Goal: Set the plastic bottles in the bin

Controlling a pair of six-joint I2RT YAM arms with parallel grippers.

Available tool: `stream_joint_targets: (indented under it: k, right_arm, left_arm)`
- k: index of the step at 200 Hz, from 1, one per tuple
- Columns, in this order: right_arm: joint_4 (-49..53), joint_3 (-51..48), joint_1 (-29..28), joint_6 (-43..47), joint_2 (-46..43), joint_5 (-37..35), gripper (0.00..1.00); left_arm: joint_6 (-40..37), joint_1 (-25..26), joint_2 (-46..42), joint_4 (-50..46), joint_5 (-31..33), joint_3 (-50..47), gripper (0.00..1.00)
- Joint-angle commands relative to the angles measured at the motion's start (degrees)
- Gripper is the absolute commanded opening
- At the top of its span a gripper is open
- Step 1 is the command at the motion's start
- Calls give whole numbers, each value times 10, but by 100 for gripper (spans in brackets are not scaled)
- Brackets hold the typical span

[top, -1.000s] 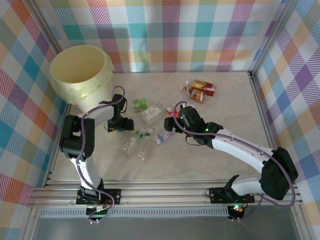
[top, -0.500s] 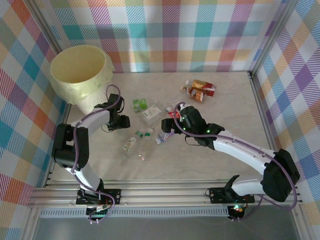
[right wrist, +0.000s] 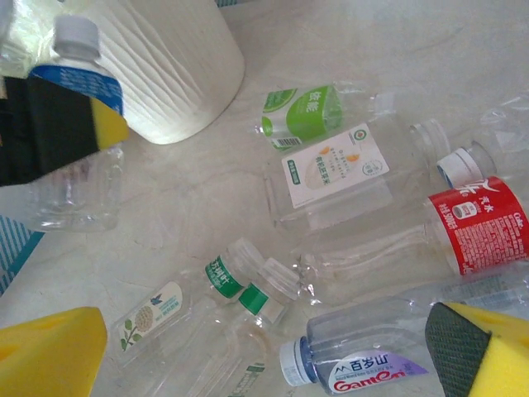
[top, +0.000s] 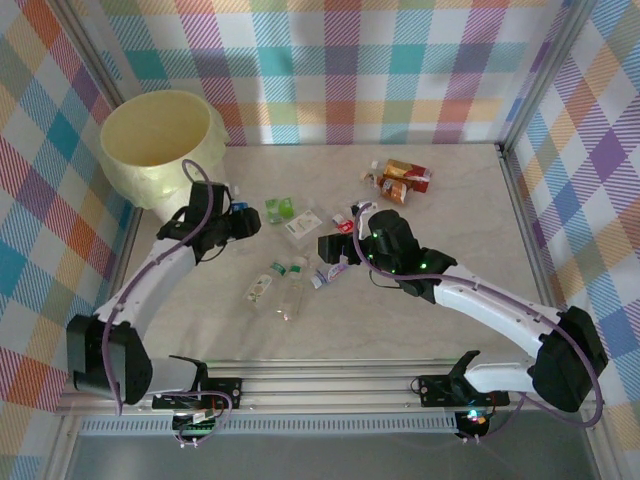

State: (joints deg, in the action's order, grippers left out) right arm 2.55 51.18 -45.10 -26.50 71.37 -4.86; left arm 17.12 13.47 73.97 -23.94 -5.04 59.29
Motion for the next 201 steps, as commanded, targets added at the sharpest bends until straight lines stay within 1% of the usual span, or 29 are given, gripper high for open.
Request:
stream_joint_targets:
  k: [1,22,41,77,110,133,174,201]
  right_arm:
    - [-23,-7,-4,8,-16,5,100]
    - [-23,-6,-4,10,-16,2,100]
    - [-23,-5,-4,10,-15,2,100]
    - [-21,-4,-4,10,-14,1,100]
    - [-17,-1,-4,10,-14,-2,100]
    - [-12,-1,-4,8,-15,-5,100]
    - [-8,-2,-4,1,-14,-6,100]
    - [-4,-1,-4,1,-13,-6,100]
  left_arm:
    - [1,7,-33,31,-56,34,54]
    - [3,7,-47,38,-74,68,54]
    - [8,7,-49,33,-68,112,53]
    - [8,7,-35,22,-17,199,51]
    - [-22,1,-6,22,42,278,51]
    - [-30,-16,23,26,76,329,51]
    - [-48,-62,85,16,136,418,50]
    - [-64,-98,132,1,158,470,50]
